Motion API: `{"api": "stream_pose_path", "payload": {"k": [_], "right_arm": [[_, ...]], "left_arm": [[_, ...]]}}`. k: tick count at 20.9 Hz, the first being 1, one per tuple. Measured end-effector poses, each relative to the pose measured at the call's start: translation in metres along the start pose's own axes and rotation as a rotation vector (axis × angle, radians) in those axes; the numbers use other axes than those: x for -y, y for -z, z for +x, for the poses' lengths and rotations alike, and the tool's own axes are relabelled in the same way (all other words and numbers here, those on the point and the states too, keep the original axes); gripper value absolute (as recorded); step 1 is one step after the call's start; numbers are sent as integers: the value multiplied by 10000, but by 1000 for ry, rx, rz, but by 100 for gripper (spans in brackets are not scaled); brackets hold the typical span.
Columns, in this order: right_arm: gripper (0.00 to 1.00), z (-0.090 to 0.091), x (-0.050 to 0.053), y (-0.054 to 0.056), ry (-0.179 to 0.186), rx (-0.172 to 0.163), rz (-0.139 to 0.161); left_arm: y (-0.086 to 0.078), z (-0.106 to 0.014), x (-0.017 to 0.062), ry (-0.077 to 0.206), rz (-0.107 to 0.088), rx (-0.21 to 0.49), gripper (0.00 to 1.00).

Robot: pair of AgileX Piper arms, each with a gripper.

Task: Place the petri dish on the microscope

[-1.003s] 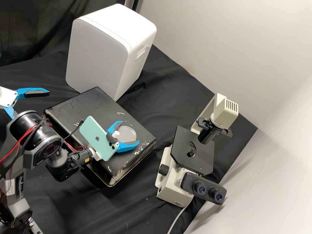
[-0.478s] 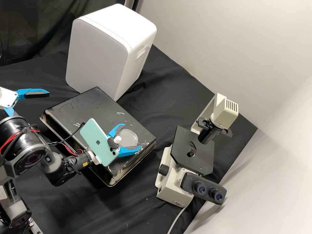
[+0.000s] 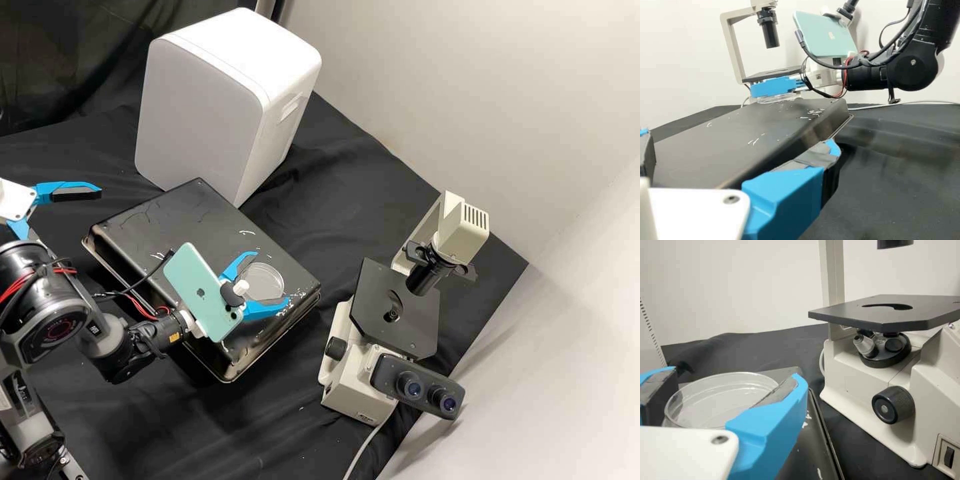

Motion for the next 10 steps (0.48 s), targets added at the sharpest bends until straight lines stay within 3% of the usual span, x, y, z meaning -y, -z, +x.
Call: {"api": "stream_pose_path", "payload": {"k": [10], "right_arm": [[0,0,-14,-10,-1,0,-4]], "left_arm": [[1,0,0,0,7,-2,100]]}}
